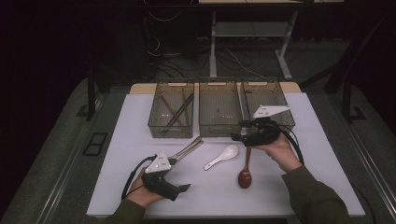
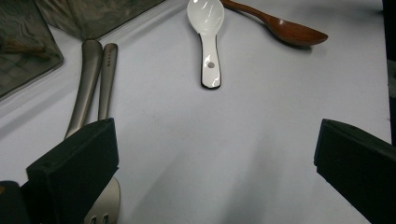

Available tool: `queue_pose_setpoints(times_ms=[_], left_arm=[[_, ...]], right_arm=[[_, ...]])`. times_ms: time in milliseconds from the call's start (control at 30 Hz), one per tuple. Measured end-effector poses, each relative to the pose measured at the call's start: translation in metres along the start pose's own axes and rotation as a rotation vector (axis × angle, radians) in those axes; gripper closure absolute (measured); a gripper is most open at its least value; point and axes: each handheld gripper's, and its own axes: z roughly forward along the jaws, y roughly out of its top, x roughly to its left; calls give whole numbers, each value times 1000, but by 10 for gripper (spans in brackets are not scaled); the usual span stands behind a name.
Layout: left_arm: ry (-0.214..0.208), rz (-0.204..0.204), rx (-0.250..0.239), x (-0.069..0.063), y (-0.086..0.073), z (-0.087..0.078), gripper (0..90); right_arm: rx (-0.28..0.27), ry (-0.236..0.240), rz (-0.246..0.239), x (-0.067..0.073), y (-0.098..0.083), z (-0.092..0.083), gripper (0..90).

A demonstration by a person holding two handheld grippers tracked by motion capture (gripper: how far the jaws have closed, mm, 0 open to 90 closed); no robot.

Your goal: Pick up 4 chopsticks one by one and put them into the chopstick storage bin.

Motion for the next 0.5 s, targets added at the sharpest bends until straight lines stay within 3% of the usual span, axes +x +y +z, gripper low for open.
queue_pose_setpoints(times_ms=[267,500], left_arm=[[5,1,-1,-1,-1,-2,0],[2,5,0,-1,0,-2,0]], right_arm=[[18,-24,32,-6,-31,-17,313],[31,-69,47,-8,-48,-26,433]])
